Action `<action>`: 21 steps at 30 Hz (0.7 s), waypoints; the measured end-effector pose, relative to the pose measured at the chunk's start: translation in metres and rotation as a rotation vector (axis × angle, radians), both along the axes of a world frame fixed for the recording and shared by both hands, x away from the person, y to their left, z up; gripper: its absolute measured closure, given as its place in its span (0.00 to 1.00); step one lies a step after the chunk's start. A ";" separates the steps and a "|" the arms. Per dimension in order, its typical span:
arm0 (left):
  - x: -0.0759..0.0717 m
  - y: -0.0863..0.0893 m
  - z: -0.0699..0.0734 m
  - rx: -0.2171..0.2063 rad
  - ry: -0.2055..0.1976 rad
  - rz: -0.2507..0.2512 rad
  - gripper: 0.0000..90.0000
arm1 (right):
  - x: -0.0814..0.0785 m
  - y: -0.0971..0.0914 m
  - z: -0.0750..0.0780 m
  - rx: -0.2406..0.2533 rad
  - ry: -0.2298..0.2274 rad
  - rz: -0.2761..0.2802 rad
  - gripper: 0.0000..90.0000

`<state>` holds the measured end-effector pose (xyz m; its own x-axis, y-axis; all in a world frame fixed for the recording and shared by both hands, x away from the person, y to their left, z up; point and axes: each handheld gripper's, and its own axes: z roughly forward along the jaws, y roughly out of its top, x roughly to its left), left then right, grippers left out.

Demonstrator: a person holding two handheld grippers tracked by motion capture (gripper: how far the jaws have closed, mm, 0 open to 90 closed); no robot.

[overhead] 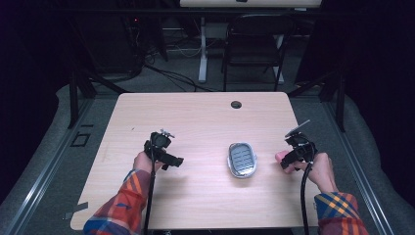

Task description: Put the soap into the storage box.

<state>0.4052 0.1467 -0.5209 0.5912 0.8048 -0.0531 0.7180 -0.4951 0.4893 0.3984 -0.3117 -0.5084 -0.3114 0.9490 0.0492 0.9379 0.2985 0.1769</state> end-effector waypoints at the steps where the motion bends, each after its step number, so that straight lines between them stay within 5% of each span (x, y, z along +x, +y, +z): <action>1: 0.000 0.000 0.000 -0.001 -0.001 0.001 0.02 | 0.000 0.001 0.001 -0.004 0.008 0.005 0.41; 6: 0.000 0.000 0.000 -0.001 -0.002 0.002 0.02 | -0.003 0.005 0.006 0.012 -0.022 0.002 0.41; 21: 0.001 -0.001 0.000 -0.008 0.002 0.005 0.02 | -0.007 0.015 0.022 0.004 -0.017 0.062 0.41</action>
